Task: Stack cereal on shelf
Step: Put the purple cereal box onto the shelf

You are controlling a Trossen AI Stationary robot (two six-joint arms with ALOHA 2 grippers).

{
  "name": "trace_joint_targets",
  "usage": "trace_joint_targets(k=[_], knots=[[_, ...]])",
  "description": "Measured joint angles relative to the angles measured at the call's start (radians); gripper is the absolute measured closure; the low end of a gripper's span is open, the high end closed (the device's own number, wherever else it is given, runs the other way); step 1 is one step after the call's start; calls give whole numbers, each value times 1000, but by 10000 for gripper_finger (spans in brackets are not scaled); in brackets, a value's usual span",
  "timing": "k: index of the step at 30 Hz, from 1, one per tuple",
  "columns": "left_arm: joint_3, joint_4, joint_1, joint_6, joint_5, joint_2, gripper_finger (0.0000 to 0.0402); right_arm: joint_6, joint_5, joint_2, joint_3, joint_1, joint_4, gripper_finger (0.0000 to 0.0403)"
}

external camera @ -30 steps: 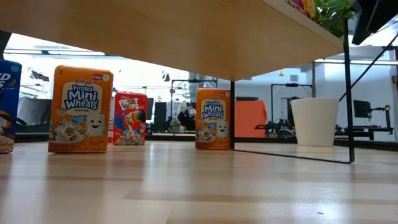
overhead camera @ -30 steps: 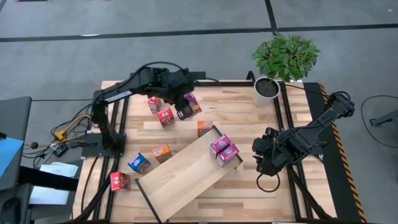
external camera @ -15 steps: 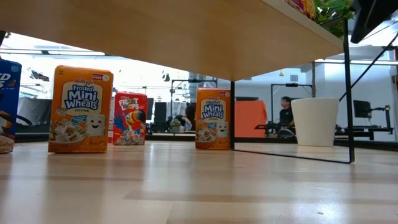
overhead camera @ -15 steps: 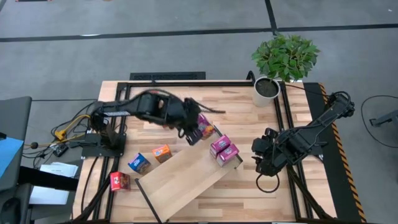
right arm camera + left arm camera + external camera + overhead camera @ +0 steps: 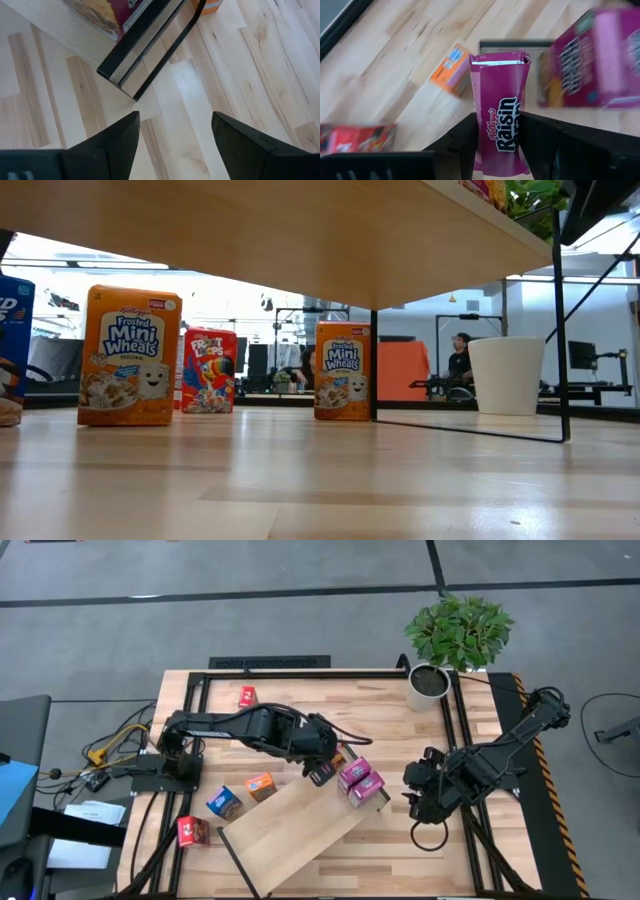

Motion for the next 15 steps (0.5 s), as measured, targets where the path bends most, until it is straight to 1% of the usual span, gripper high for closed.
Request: trace_joint_targets(k=[6, 12, 15], knots=[[3, 39, 0, -2, 34, 14, 284, 7, 0, 0, 0, 0, 0, 128], [3, 39, 0, 5, 29, 17, 283, 7, 0, 0, 0, 0, -1, 128], [2, 56, 0, 28, 7, 19, 283, 7, 0, 0, 0, 0, -1, 128]])
